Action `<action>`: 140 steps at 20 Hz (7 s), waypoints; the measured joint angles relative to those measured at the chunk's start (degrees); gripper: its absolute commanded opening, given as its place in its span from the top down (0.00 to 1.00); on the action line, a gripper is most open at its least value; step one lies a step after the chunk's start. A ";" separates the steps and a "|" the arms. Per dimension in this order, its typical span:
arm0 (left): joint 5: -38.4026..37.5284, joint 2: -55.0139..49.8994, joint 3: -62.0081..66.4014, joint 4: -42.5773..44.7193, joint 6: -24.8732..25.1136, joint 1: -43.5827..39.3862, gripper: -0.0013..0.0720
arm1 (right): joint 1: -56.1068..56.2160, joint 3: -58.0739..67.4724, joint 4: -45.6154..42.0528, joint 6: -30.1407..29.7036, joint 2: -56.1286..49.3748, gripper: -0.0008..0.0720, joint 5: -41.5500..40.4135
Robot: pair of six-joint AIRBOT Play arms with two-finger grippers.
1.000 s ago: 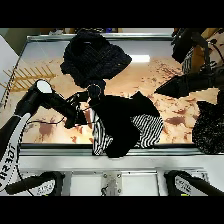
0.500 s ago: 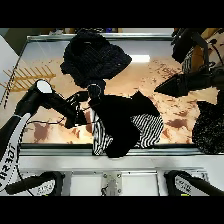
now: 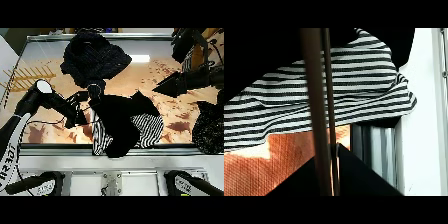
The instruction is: Fold the clothes and pants, and hang the long-sleeved shirts on hangers.
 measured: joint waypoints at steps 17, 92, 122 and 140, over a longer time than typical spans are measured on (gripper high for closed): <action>-0.15 0.00 0.00 0.00 0.00 0.00 0.96 | -3.39 -18.86 9.84 -37.97 0.17 0.02 1.92; 9.05 3.21 0.02 0.46 -17.14 5.20 0.40 | 8.79 -22.84 9.49 -61.27 -4.70 0.97 -11.56; 49.77 20.39 -21.29 -5.77 -84.61 -19.93 0.04 | 2.12 -22.84 9.40 -44.00 8.41 0.97 -19.30; 50.12 16.09 -21.35 -7.63 -83.95 -19.63 0.96 | 2.12 -22.84 9.35 -39.93 9.66 0.97 -19.30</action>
